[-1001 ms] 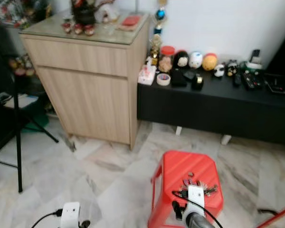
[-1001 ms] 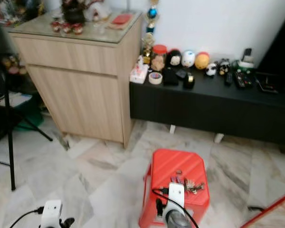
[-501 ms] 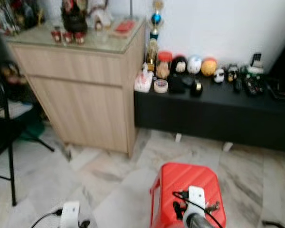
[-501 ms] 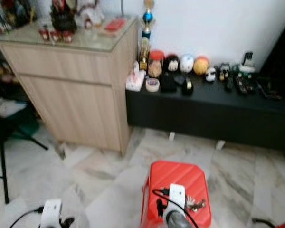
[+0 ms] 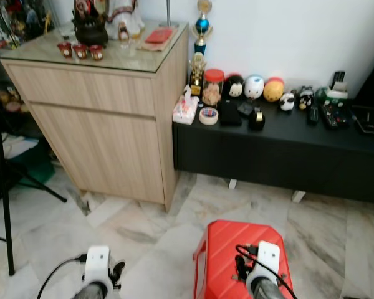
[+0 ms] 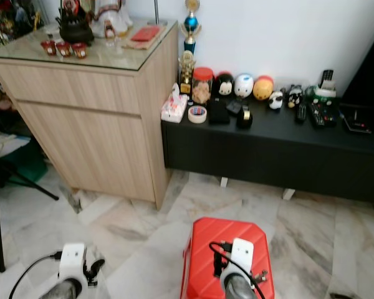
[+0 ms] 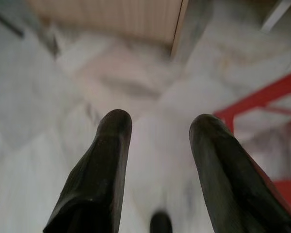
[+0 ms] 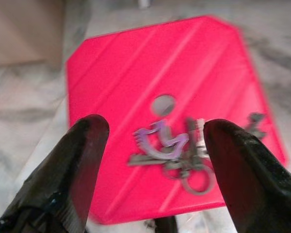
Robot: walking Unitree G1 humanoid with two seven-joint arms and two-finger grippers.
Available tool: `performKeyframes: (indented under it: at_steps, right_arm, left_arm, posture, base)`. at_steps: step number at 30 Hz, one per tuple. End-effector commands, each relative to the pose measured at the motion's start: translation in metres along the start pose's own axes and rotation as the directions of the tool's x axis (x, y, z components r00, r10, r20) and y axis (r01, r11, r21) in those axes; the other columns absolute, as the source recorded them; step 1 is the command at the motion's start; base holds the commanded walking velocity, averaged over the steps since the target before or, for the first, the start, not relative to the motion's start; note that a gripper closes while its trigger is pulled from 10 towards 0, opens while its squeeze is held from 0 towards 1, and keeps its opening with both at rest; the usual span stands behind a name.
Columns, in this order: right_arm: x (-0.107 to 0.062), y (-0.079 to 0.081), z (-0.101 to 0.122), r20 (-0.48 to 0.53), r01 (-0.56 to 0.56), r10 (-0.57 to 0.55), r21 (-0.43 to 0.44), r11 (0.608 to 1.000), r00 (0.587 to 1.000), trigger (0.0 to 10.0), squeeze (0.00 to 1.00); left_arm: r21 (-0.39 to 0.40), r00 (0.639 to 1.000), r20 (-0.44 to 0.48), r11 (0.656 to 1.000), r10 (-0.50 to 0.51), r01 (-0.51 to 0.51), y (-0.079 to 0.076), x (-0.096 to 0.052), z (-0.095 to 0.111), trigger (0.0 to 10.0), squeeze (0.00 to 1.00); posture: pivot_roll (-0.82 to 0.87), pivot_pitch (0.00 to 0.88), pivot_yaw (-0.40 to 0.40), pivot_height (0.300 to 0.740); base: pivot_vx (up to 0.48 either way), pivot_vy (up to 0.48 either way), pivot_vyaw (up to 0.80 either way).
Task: Hang keys on a hook
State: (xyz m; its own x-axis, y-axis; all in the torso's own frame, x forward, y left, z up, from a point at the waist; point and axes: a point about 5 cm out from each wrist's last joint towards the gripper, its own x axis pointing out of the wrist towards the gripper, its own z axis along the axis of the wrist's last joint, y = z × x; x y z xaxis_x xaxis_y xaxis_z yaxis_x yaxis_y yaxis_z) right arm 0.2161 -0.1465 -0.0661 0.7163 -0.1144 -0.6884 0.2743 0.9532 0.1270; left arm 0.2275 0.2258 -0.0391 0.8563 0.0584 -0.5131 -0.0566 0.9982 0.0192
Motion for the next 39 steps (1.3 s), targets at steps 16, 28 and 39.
performKeyframes:
  at_steps: [16, 28, 39]
  right_arm:
    - [-0.025, -0.023, 0.044, 0.519, -0.002, 0.07, -0.131, 0.991, 0.852, 10.0, 0.0]
    - [-0.036, -0.022, 0.055, 0.571, -0.017, 0.095, -0.142, 0.99, 0.815, 10.0, 0.0]
    - [-0.035, -0.026, 0.066, 0.572, 0.029, 0.02, -0.077, 0.997, 0.82, 10.0, 0.0]
  left_arm:
    - [0.021, 0.889, 0.451, 0.997, -0.075, 0.074, -0.02, -0.025, 0.058, 10.0, 0.0]
    - [-0.014, 0.877, 0.474, 0.996, -0.076, 0.094, -0.03, -0.041, 0.067, 10.0, 0.0]
    - [-0.02, 0.879, 0.467, 0.993, -0.091, 0.114, -0.03, -0.041, 0.075, 10.0, 0.0]
  posture:
    - [0.05, 0.005, -0.051, 0.733]
    - [0.05, 0.014, -0.072, 0.733]
    - [0.04, 0.017, -0.056, 0.733]
  base:
    - [0.0, 0.0, 0.0]
    - [0.0, 0.0, 0.0]
    - [0.0, 0.0, 0.0]
